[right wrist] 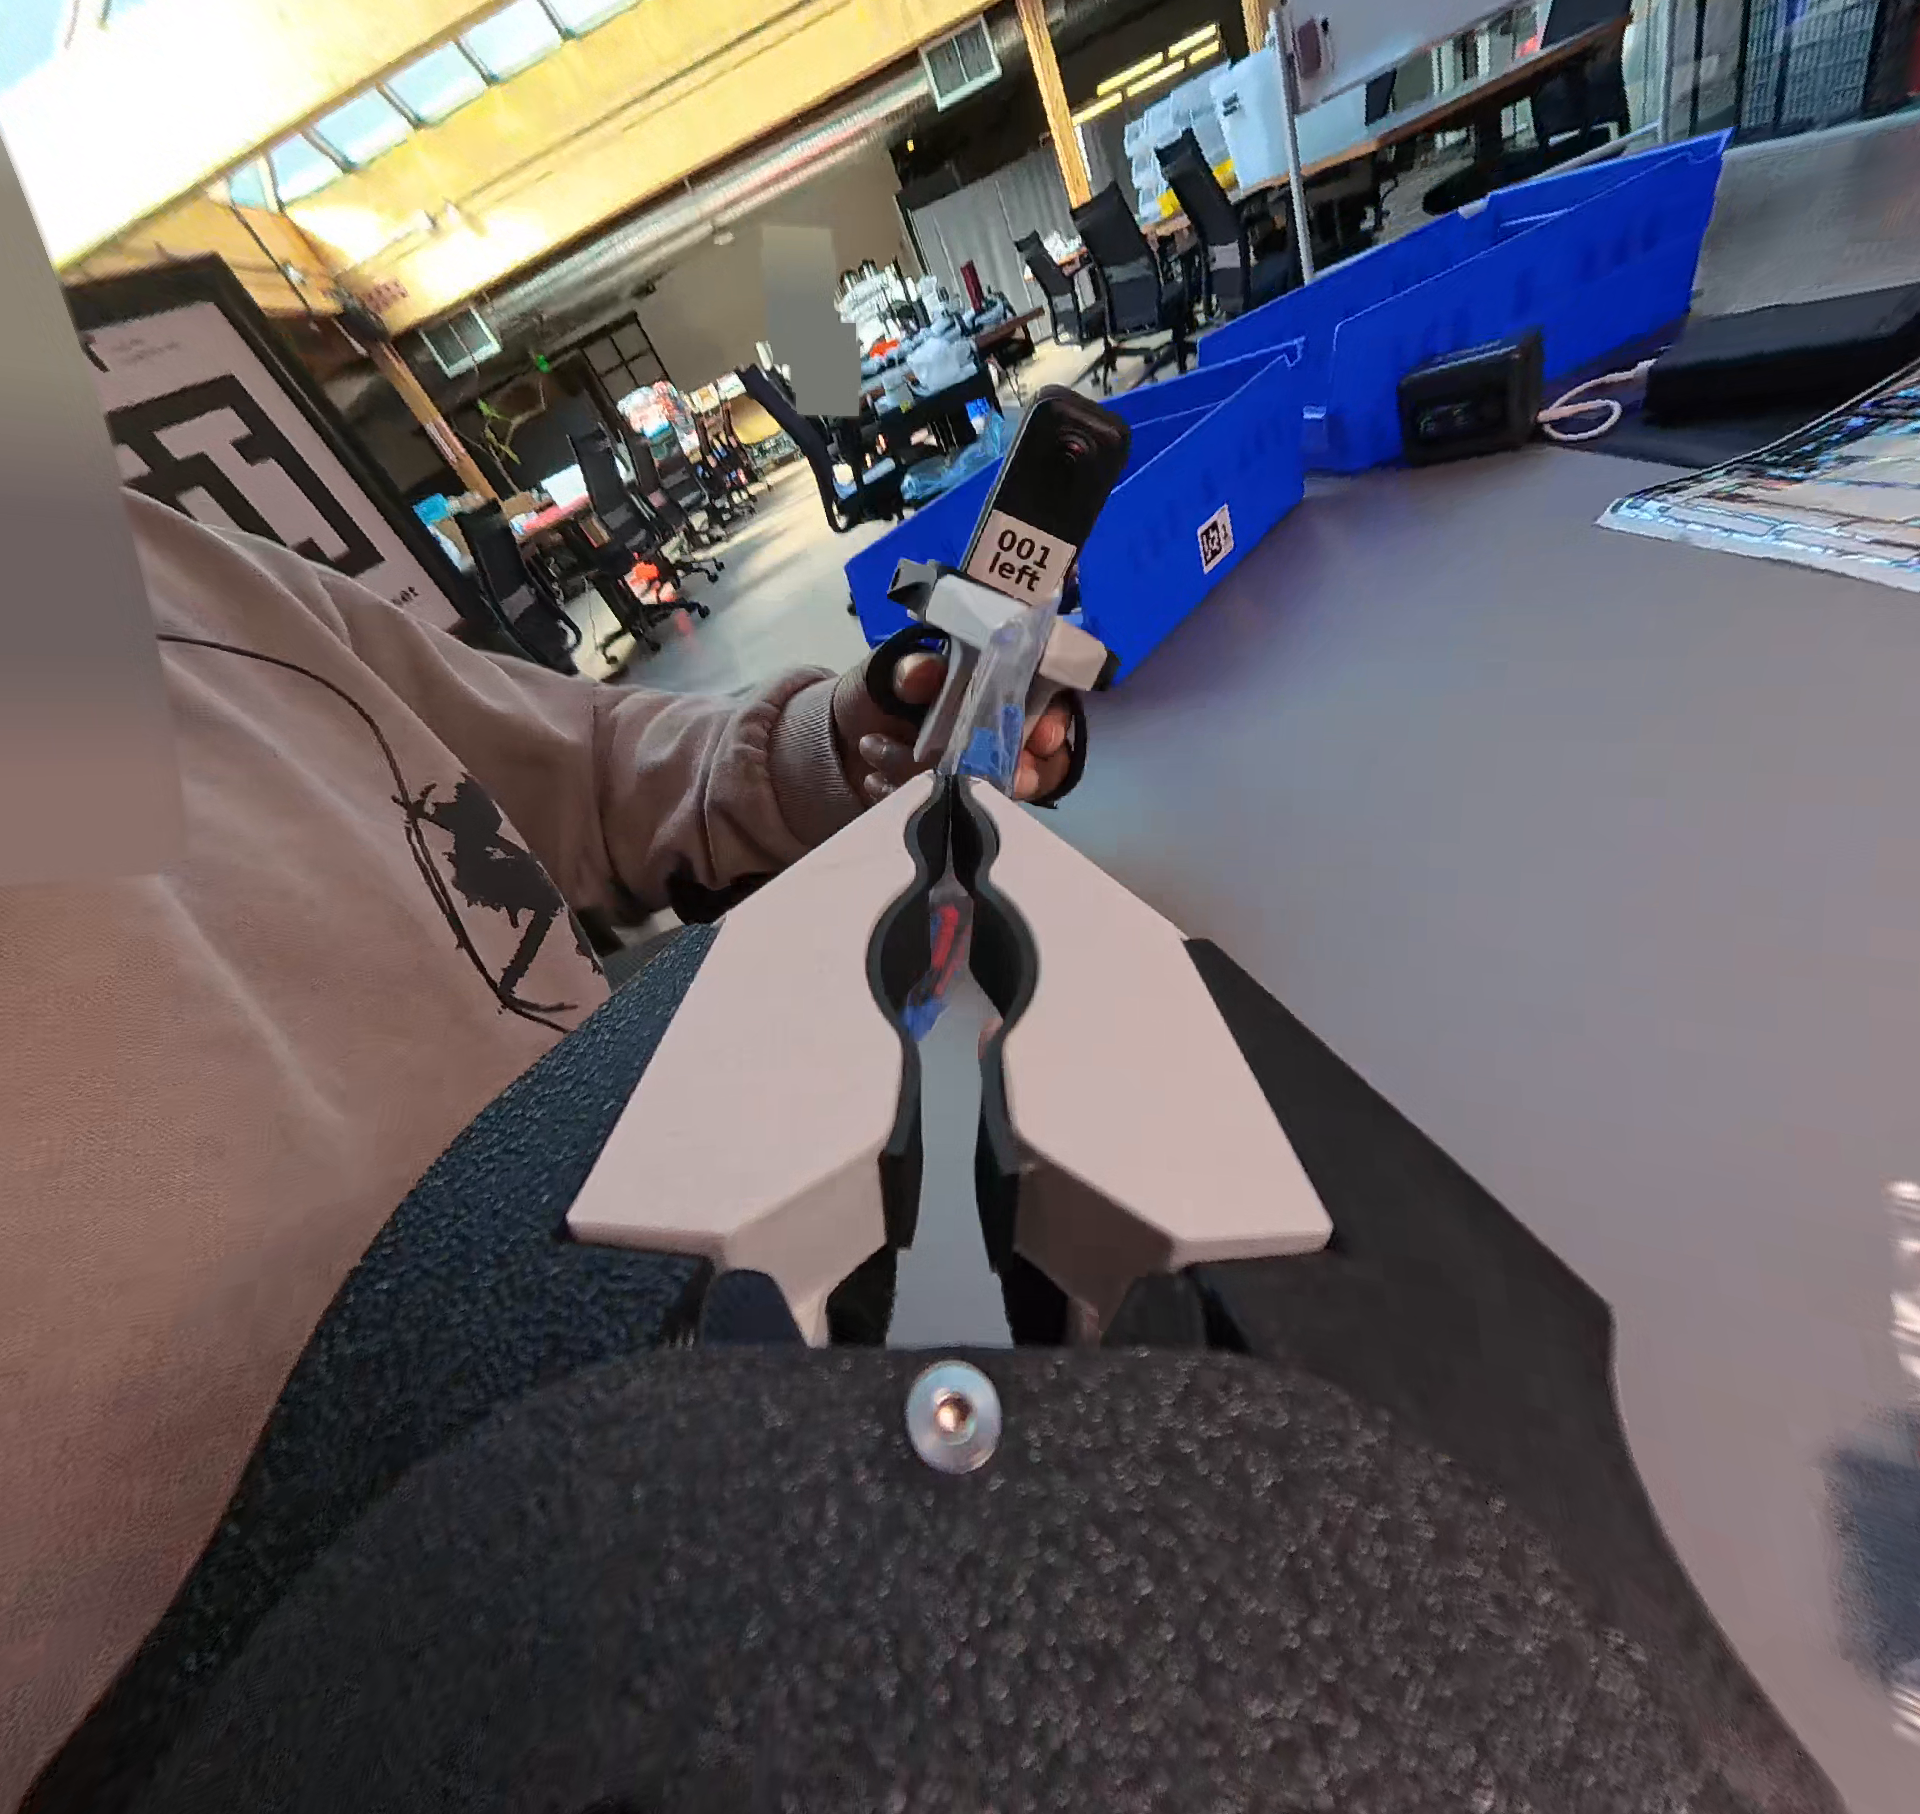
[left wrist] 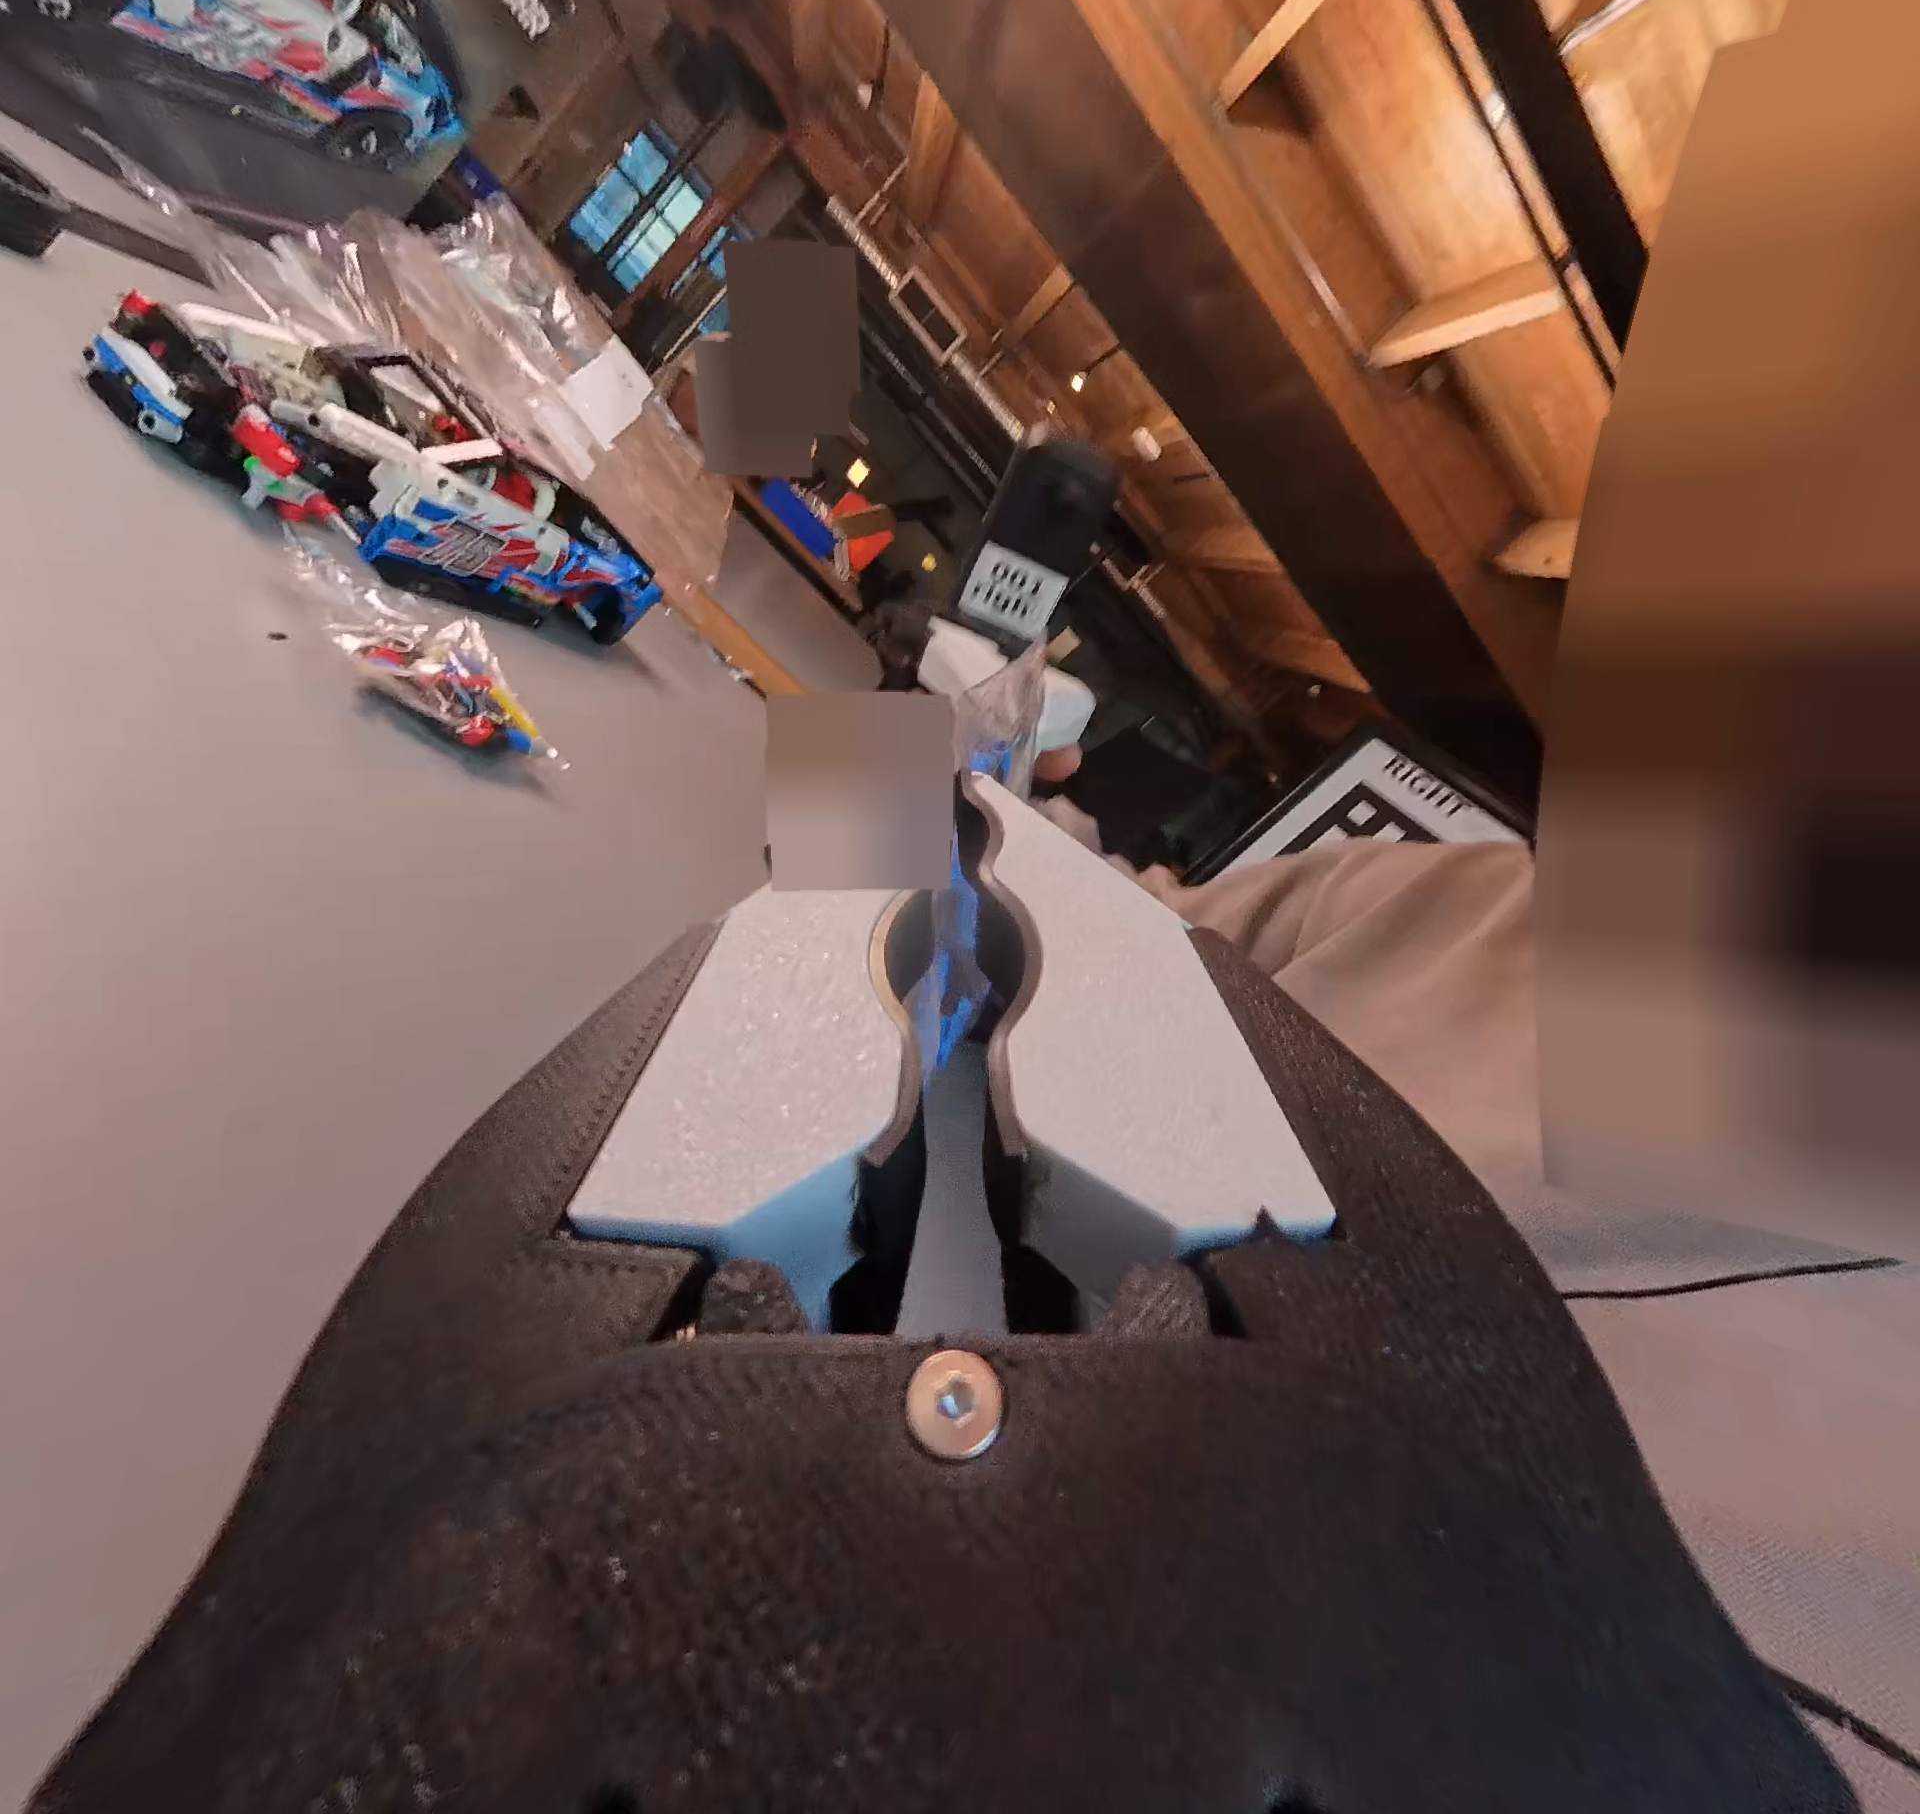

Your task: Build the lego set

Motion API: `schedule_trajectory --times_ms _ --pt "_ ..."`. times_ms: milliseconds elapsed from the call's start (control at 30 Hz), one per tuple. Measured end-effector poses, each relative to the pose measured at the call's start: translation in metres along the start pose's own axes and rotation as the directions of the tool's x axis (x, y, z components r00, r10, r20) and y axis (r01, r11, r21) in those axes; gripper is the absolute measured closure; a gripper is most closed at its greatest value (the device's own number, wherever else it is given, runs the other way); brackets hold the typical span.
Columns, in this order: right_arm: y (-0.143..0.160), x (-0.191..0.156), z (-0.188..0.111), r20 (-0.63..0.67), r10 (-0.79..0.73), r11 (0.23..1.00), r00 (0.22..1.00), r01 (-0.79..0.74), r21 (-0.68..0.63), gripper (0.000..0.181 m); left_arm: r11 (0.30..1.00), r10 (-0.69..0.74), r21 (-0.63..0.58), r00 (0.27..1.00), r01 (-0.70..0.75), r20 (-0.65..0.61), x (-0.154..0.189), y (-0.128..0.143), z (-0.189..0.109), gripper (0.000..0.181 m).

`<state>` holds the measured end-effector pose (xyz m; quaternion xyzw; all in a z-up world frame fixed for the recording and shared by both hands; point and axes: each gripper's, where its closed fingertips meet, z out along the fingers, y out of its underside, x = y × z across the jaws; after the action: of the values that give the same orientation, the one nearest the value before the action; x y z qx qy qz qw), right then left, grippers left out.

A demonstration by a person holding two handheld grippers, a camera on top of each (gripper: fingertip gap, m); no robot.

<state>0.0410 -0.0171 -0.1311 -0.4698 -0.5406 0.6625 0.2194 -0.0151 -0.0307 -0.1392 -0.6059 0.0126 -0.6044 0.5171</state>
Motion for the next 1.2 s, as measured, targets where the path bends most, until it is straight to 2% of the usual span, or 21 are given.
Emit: schedule_trajectory --times_ms 33,100,133,233,300,367,467,533,567,633,667,733,833,900,1000,1033,1100,1167,1200 --pt "-0.004 -0.002 -0.002 0.0 -0.036 0.998 0.999 0.036 -0.046 0.181 0.999 0.023 -0.041 1.0 -0.022 0.019 -0.003 0.007 0.001 0.181" --pt "-0.008 -0.005 -0.002 -0.006 -0.094 0.984 0.996 0.092 -0.15 0.181 0.992 0.087 -0.093 0.995 -0.083 0.04 -0.003 0.014 0.002 0.181" --pt "-0.007 -0.008 -0.002 -0.001 -0.105 0.973 0.994 0.103 -0.209 0.181 0.98 0.151 -0.139 0.987 -0.142 0.058 -0.004 0.016 0.002 0.176" --pt "-0.001 -0.016 -0.003 0.031 -0.066 0.927 0.997 0.073 -0.368 0.181 0.892 0.407 -0.276 0.902 -0.359 0.144 -0.011 0.012 -0.006 0.146" --pt "0.006 -0.017 -0.002 0.036 -0.072 0.89 0.997 0.08 -0.448 0.181 0.827 0.516 -0.321 0.849 -0.461 0.112 0.001 0.011 -0.002 0.133" --pt "0.015 -0.021 0.005 0.059 -0.057 0.856 0.997 0.079 -0.51 0.181 0.757 0.589 -0.382 0.807 -0.53 0.049 0.012 0.021 0.011 0.127" --pt "0.031 -0.03 0.018 0.12 -0.046 0.804 0.992 0.108 -0.585 0.181 0.575 0.729 -0.49 0.682 -0.656 -0.058 0.015 0.046 0.028 0.127" --pt "0.035 -0.031 0.025 0.137 -0.066 0.795 0.988 0.135 -0.591 0.181 0.504 0.734 -0.546 0.665 -0.669 -0.137 0.015 0.065 0.029 0.172" --pt "0.033 -0.029 0.028 0.133 -0.087 0.804 0.987 0.149 -0.576 0.181 0.516 0.72 -0.542 0.679 -0.663 -0.144 0.017 0.067 0.029 0.181" --pt "0.016 -0.026 0.03 0.128 -0.155 0.865 0.98 0.197 -0.462 0.181 0.627 0.673 -0.472 0.736 -0.619 -0.072 0.02 0.053 0.027 0.181" --pt "0.005 -0.023 0.028 0.109 -0.166 0.904 0.98 0.195 -0.381 0.175 0.692 0.638 -0.412 0.77 -0.593 -0.037 0.022 0.043 0.024 0.181" --pt "-0.004 -0.016 0.02 0.082 -0.141 0.947 0.987 0.159 -0.279 0.15 0.806 0.551 -0.264 0.835 -0.529 0.009 0.026 0.024 0.017 0.181" --pt "0.005 -0.002 0.01 0.036 -0.143 0.971 0.989 0.148 -0.19 0.14 0.895 0.434 -0.11 0.901 -0.433 -0.015 0.035 0.007 0.007 0.181" --pt "0.007 -0.005 0.008 0.052 -0.107 0.986 0.993 0.112 -0.12 0.152 0.916 0.396 -0.065 0.918 -0.397 -0.024 0.036 0.001 0.005 0.181" --pt "-0.005 -0.009 0.006 0.045 -0.119 0.993 0.992 0.118 0.007 0.181 0.933 0.356 -0.046 0.934 -0.357 -0.031 0.034 0.0 0.006 0.181" --pt "-0.006 -0.01 0.005 0.045 -0.137 0.991 0.99 0.137 0.007 0.181 0.938 0.342 -0.05 0.939 -0.344 -0.036 0.033 0.0 0.006 0.181" --pt "-0.002 -0.013 0.005 0.068 -0.134 0.989 0.989 0.137 -0.053 0.181 0.933 0.343 -0.109 0.939 -0.344 -0.025 0.027 0.005 0.004 0.179" --pt "0.006 -0.016 0.004 0.09 -0.087 0.98 0.992 0.101 -0.171 0.181 0.88 0.44 -0.219 0.897 -0.422 0.043 0.015 0.008 0.0 0.156" --pt "0.012 -0.015 0.003 0.078 -0.078 0.966 0.994 0.094 -0.239 0.181 0.833 0.509 -0.283 0.859 -0.474 0.06 0.012 0.011 -0.001 0.15"
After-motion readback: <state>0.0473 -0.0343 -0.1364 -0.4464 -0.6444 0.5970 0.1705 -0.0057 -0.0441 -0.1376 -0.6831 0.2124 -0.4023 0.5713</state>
